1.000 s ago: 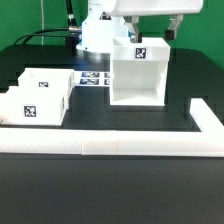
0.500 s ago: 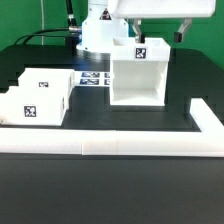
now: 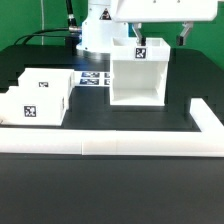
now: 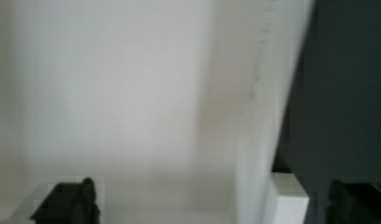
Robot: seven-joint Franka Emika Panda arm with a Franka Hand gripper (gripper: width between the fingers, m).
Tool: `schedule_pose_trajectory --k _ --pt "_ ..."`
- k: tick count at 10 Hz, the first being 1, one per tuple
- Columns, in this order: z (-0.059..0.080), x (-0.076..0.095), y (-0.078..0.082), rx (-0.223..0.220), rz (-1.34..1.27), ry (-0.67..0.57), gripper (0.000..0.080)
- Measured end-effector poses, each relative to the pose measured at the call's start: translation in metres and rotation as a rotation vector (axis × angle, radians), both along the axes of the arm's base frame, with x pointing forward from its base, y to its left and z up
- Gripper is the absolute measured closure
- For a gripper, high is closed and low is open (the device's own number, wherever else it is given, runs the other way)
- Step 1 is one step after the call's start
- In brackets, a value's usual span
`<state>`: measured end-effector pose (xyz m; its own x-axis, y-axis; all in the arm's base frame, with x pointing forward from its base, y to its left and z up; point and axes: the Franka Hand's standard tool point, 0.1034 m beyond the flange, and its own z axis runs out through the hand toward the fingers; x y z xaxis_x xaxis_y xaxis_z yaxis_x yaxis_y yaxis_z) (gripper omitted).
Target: Assemble drawer
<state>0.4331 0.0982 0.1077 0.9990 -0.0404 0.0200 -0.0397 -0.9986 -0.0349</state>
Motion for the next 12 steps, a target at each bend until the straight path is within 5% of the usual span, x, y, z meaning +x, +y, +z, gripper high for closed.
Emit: schedule_pose_trajectory --k 4,5,6,9,12 --pt "-0.01 -0.018 -0.001 0.007 -0.011 0.012 0.015" --pt "-0.013 -0.022 -0.001 0.005 0.003 0.014 0.0284" --pt "-0.013 -0.022 -0.001 0.005 0.018 0.01 0.0284" --pt "-0.013 -0.022 -0.001 0.005 0.018 0.011 0.0723" --pt "-0.013 -0.022 -0.001 0.005 0.018 0.01 0.0763"
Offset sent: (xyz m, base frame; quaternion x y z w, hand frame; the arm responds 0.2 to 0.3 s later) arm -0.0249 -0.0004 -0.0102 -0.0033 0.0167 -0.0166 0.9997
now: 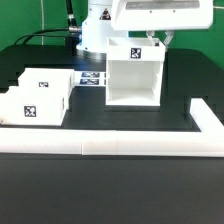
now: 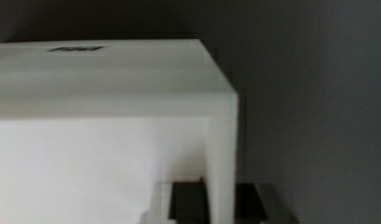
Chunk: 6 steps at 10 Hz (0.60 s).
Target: Assemble drawer
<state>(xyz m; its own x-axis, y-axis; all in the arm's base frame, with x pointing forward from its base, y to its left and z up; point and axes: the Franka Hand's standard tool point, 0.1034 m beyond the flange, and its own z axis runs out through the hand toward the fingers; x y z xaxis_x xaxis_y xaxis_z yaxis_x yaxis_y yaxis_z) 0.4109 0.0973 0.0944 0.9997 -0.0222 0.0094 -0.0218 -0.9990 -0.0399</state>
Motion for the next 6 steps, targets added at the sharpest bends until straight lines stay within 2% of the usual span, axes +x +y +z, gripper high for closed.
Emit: schedule_pose_trajectory --k 4,5,6 --pt "0.0 0.0 0.0 0.0 0.0 0.0 0.0763" --pt "0.0 0.004 0.0 0.001 0.009 -0.002 0.0763" --pt "0.0 0.022 -0.001 0.008 0.023 -0.016 0.0762"
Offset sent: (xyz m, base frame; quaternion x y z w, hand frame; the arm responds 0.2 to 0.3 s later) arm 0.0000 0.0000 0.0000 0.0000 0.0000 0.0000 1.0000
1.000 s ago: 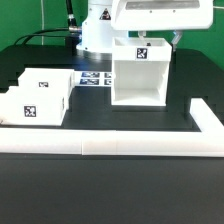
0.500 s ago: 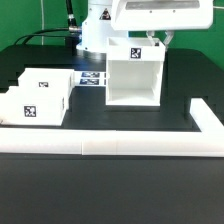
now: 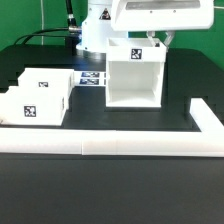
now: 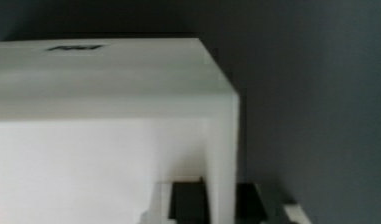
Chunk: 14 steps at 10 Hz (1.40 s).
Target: Assemble drawer
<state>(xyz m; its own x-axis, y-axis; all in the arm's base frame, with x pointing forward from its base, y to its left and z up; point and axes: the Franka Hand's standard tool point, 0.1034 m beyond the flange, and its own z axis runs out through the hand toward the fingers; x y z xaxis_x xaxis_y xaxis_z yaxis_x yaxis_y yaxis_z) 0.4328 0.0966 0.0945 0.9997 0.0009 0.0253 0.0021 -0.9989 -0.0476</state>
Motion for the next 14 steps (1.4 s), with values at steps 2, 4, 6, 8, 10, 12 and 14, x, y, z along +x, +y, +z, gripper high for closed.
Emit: schedule_pose_trajectory --k 2,4,6,8,10,12,14 --pt "0.0 0.041 -0.005 0.01 0.011 -0.034 0.0762" --pt "0.001 0.078 -0.01 0.017 0.012 -0.069 0.0762" --pt "0.002 0.117 -0.009 0.026 0.001 -0.113 0.0762" --pt "0.003 0.147 -0.01 0.032 -0.008 -0.144 0.0762" --pt "0.005 0.153 -0.009 0.035 -0.014 -0.154 0.0761" --pt "0.005 0.154 -0.009 0.036 -0.023 -0.155 0.0761" --pt "0.007 0.156 -0.006 0.062 -0.149 -0.156 0.0761"
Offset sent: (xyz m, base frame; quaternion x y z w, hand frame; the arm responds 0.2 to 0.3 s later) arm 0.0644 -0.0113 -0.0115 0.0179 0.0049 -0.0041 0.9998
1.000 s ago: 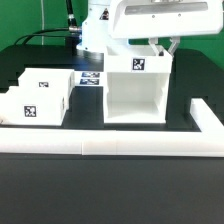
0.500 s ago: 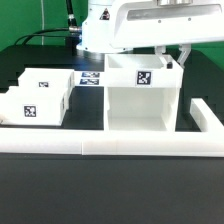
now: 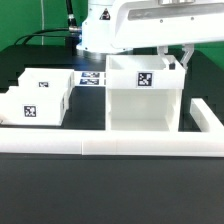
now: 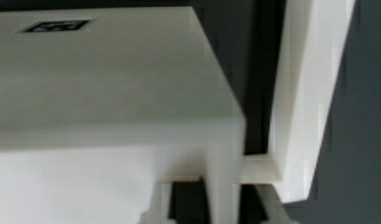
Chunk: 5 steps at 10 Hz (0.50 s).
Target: Assemble drawer
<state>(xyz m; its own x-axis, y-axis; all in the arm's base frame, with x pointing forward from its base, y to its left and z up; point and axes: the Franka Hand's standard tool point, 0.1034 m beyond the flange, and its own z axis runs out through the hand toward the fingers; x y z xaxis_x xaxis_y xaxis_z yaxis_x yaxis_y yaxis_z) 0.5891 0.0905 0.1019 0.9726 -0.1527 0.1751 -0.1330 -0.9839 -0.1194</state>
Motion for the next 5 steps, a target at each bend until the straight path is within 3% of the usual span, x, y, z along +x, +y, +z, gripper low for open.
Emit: schedule_pose_trajectory --k 2,5 --pt "0.002 0.002 0.002 0.03 -0.113 -0.001 0.0761" --pt "0.005 0.003 0.013 0.105 -0.483 0.023 0.076"
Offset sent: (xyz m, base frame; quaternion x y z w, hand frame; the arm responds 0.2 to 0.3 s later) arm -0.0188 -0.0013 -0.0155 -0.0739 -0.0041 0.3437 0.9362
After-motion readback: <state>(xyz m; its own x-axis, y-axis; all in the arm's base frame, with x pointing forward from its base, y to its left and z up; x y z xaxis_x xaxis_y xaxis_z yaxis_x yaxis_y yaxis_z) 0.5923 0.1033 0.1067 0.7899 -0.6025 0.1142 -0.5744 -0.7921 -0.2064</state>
